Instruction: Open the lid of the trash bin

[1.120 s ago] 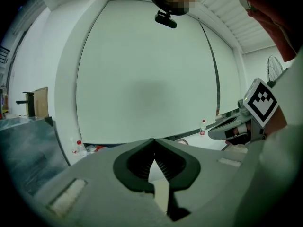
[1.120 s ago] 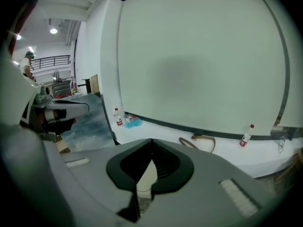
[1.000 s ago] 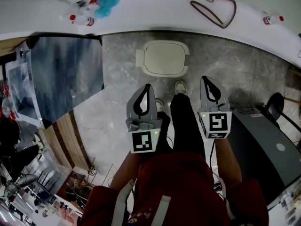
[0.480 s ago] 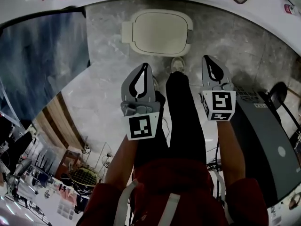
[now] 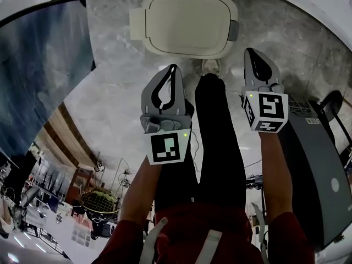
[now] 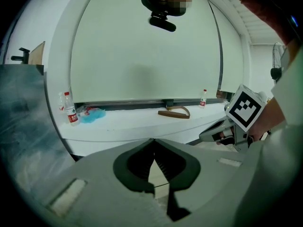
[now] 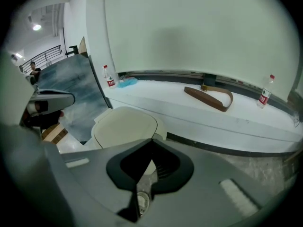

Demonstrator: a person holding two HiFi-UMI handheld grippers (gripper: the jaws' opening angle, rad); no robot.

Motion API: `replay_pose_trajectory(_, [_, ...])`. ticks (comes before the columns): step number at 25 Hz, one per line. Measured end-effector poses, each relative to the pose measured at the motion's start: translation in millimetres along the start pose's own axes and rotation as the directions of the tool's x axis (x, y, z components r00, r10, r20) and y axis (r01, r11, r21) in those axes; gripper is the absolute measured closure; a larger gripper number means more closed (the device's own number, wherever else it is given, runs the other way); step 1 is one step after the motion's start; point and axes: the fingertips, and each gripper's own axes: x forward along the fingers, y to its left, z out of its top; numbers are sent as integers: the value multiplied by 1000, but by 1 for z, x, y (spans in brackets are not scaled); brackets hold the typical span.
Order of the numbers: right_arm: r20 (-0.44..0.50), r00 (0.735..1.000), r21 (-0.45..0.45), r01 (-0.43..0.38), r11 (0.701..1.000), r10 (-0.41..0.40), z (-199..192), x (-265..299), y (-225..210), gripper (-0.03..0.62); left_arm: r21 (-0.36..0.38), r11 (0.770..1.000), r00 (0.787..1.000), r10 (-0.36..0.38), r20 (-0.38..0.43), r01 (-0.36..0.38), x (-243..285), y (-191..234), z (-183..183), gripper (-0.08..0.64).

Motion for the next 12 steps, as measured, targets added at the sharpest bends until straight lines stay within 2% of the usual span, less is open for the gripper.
replay_pose_trajectory(5, [1,1000,32,-9,999,9,-3,24,-5,592,-7,1000,1000,-6,-8,6,11,4,-15,555])
replay_pose_trajectory(12, [-68,997,34,-42,999,45,-19,57,-6,531,-15,1000,1000,-26,-16,26,18,3,-21,555])
